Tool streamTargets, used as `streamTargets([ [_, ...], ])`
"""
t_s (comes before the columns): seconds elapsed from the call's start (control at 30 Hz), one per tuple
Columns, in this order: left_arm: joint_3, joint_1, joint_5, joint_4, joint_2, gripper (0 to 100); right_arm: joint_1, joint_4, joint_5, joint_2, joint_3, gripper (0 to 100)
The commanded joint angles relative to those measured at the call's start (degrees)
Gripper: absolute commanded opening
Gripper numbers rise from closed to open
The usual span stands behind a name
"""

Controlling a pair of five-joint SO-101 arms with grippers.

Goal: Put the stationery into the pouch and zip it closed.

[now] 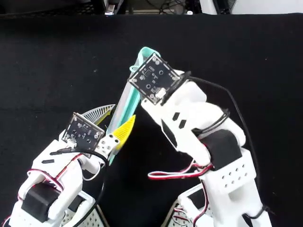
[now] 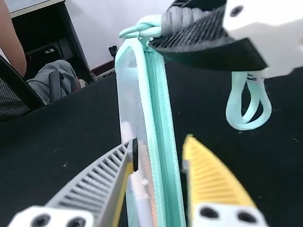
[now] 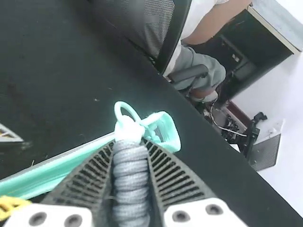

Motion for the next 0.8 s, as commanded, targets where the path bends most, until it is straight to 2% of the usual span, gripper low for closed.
streamTargets([
  [0.0, -1.27, 0.22, 0.0, 0.44, -6.51, 22, -0.79, 0.26, 0.44, -1.01, -0.57, 1.2],
  [0.17, -4.44, 0.75, 0.0, 4.22, -14.51, 22, -3.69, 1.05, 0.26, -1.19, -0.66, 1.2],
  [0.3, -2.86, 0.66, 0.0, 4.04, -12.66, 22, -8.44, 4.57, -0.09, -1.19, -3.47, 1.2],
  [0.5, -2.51, 0.92, -0.09, 4.04, -9.76, 22, -9.85, 9.49, -0.09, -1.19, -9.71, 1.2],
  [0.67, -0.57, 7.08, -0.18, 3.69, -9.58, 22, -14.95, 14.51, -0.09, -1.01, -14.99, 1.2],
  [0.77, 1.8, 6.64, -0.18, 0.26, -8.97, 22, -15.65, 16.26, -0.09, -0.84, -16.75, 1.2],
])
